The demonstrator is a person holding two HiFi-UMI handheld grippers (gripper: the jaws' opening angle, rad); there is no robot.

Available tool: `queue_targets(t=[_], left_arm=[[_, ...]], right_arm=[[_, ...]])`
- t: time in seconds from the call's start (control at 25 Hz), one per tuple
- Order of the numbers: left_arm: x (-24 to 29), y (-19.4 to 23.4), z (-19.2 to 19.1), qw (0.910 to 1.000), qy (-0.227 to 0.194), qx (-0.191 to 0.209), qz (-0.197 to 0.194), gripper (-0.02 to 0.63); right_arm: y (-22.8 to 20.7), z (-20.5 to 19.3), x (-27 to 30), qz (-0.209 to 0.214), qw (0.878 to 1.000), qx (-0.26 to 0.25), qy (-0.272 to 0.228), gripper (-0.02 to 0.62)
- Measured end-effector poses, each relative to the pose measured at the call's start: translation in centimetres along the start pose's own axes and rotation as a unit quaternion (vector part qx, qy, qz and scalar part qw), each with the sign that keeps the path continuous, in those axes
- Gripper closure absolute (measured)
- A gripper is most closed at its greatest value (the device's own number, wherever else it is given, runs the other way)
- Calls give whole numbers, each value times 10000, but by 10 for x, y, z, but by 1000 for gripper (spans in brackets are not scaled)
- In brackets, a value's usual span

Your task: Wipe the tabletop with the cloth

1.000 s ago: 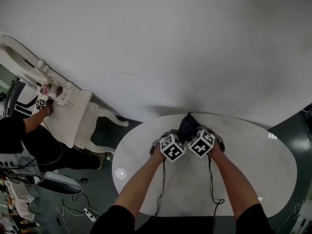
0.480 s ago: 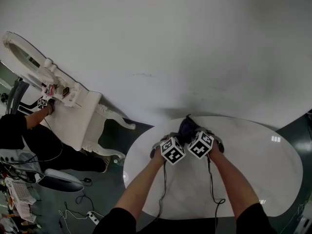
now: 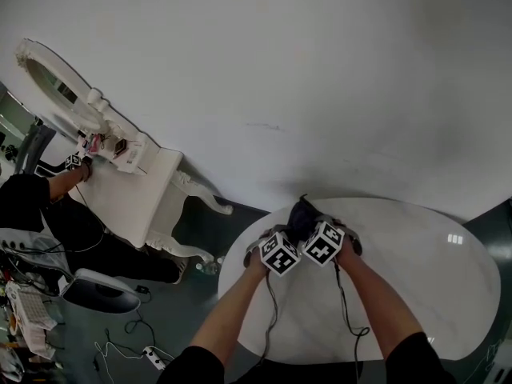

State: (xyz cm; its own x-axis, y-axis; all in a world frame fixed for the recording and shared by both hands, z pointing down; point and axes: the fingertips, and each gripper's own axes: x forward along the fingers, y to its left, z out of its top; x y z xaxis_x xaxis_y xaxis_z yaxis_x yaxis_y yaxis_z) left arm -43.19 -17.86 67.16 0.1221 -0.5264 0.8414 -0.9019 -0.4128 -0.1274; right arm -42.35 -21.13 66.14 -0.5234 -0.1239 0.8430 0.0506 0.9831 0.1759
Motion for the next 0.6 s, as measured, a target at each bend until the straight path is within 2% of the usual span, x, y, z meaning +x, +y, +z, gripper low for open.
queue_targets(t=[0.32,0.6], left_arm=[[-21,23,-42,9994,56,-285,206,535],[-49,30,-91,9968,156,-651,437,535]], right_arm=[[29,40,19,125,9995,-297,-60,554],[76,74,31,330,9974,-602,-197,554]])
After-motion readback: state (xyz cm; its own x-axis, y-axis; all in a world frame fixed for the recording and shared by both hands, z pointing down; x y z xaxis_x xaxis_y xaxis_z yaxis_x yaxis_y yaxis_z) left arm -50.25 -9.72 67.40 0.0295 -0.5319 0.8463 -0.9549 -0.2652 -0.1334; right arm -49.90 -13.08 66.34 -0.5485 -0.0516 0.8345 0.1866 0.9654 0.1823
